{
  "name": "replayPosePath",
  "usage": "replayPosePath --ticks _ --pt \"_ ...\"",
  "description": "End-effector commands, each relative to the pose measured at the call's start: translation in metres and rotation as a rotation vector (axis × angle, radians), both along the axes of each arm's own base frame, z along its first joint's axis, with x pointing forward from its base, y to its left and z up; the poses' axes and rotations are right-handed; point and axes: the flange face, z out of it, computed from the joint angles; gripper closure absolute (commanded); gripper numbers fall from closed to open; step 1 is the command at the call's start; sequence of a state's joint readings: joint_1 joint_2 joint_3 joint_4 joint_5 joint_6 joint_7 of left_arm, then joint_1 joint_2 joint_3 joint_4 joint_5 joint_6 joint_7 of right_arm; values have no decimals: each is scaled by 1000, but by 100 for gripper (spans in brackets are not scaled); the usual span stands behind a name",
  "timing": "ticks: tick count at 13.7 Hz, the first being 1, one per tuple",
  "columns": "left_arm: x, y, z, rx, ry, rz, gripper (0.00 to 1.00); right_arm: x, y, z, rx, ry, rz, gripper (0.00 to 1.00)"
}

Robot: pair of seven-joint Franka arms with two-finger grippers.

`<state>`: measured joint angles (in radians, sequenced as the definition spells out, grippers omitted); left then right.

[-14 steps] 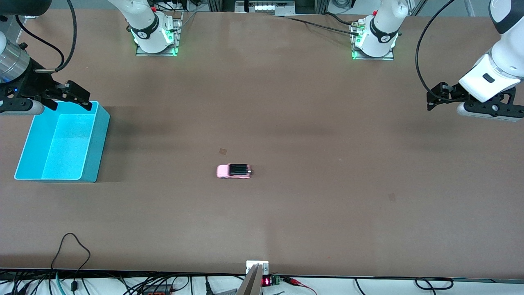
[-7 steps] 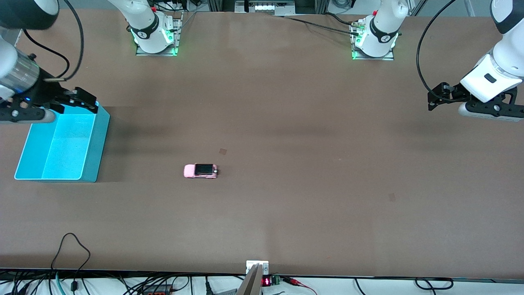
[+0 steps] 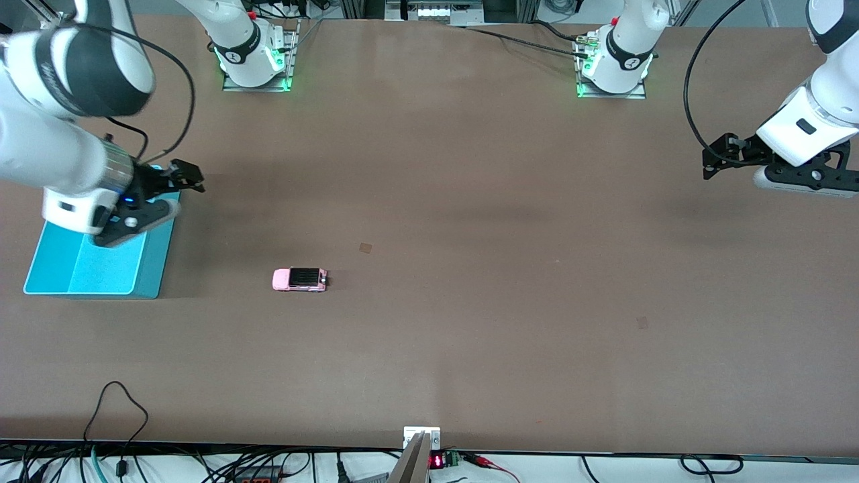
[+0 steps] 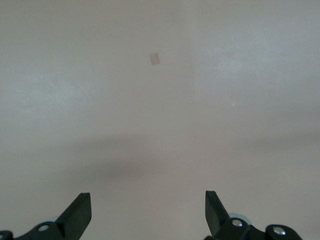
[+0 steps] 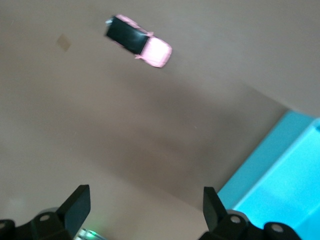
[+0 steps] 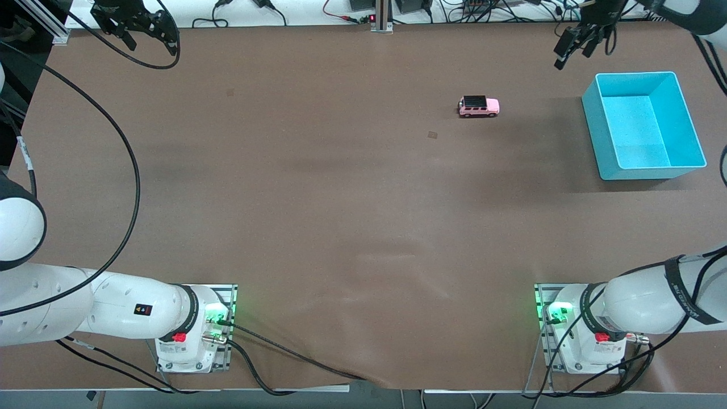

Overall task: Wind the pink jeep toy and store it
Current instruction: 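Reach the right gripper toward the rolling pink jeep, then lower the right gripper onto the pink jeep and grasp it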

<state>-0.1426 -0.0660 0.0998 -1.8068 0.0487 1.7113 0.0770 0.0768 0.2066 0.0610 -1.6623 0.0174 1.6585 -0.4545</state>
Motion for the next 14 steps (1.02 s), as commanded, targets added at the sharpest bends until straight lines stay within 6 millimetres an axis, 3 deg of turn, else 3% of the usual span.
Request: replayPosePath --ticks 1,7,10,14 --pt "4 -2 1 -7 19 12 0 19 20 -21 60 18 225 0" --pt "5 -2 5 -7 13 9 0 61 52 -108 154 -124 692 0" --pt "5 -4 6 -7 12 9 0 66 90 -147 171 -173 741 0" --pt "5 -4 6 -7 12 9 0 72 104 -209 172 -216 747 0"
